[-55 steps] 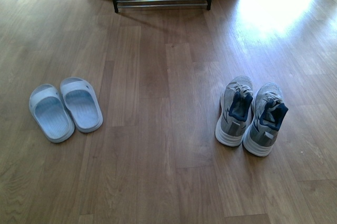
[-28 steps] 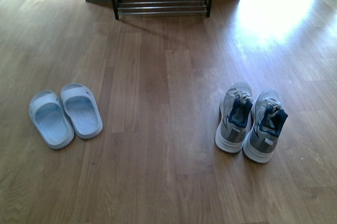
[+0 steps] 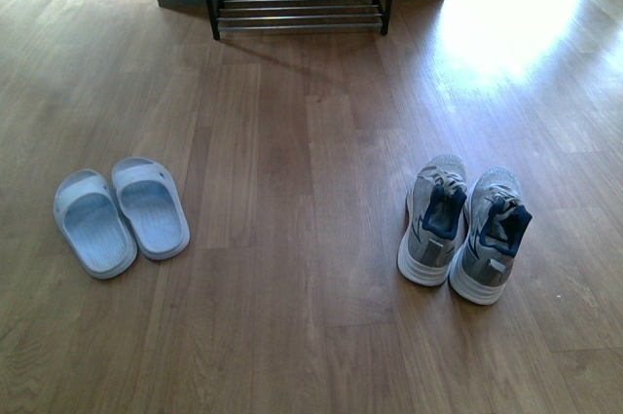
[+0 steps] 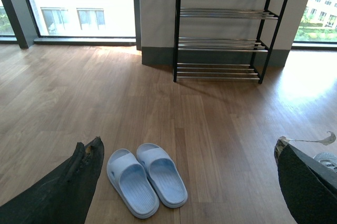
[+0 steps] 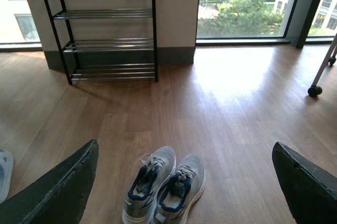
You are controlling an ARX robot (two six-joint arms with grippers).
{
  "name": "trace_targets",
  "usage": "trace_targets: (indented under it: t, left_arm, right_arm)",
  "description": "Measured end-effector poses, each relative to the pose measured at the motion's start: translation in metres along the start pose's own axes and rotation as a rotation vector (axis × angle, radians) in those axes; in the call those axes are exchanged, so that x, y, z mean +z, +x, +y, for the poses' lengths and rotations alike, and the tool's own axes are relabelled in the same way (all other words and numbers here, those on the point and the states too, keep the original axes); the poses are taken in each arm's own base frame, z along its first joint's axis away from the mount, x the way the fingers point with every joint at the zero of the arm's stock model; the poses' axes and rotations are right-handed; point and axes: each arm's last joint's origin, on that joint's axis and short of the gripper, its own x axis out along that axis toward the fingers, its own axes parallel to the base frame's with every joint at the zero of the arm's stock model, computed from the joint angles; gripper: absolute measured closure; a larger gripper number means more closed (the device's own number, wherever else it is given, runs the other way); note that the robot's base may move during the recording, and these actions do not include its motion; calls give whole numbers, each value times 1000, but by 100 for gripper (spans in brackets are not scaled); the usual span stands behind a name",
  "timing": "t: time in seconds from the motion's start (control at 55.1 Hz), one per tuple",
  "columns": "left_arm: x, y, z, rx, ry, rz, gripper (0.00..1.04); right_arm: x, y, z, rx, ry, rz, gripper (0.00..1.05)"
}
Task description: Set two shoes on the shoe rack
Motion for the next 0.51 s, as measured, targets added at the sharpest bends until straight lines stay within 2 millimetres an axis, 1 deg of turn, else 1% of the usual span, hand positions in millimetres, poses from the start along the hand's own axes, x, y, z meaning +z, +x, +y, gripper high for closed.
trace_targets:
  t: [0.509]
  left_arm:
    - [0,0,0,0,0,0,9]
  right_arm:
    - [0,0,0,0,0,0,9]
